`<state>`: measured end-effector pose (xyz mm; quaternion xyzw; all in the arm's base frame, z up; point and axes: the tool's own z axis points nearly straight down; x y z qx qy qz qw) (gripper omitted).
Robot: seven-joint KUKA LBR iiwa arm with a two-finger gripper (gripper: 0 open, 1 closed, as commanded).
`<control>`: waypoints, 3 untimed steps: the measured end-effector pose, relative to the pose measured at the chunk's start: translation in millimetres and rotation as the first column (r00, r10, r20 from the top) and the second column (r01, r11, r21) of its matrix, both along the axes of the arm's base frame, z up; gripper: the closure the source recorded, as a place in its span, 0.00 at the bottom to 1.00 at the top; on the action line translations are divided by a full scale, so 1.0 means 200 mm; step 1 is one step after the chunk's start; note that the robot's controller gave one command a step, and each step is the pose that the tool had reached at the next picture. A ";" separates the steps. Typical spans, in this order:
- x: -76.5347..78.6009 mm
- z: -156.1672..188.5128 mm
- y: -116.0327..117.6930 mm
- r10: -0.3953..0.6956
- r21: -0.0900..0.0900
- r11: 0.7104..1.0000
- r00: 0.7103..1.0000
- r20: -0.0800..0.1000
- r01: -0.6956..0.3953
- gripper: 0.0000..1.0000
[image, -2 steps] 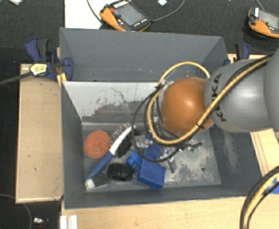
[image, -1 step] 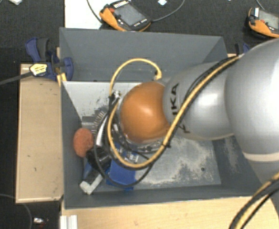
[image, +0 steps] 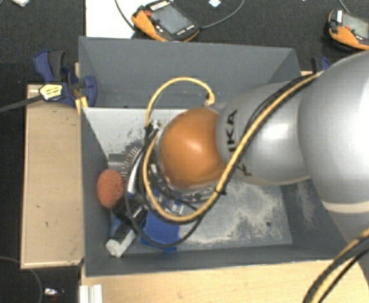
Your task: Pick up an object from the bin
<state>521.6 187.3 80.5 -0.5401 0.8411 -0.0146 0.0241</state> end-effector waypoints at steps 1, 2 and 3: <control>0.00 0.03 0.00 -0.004 0.003 1.000 1.000 0.004 0.004 1.00; -0.01 0.16 0.00 -0.006 0.003 1.000 1.000 -0.003 0.006 1.00; -0.01 0.34 0.01 -0.006 0.003 1.000 1.000 -0.003 0.006 1.00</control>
Offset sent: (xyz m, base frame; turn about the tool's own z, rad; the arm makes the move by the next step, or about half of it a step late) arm -0.0001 -0.0004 0.0680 0.0011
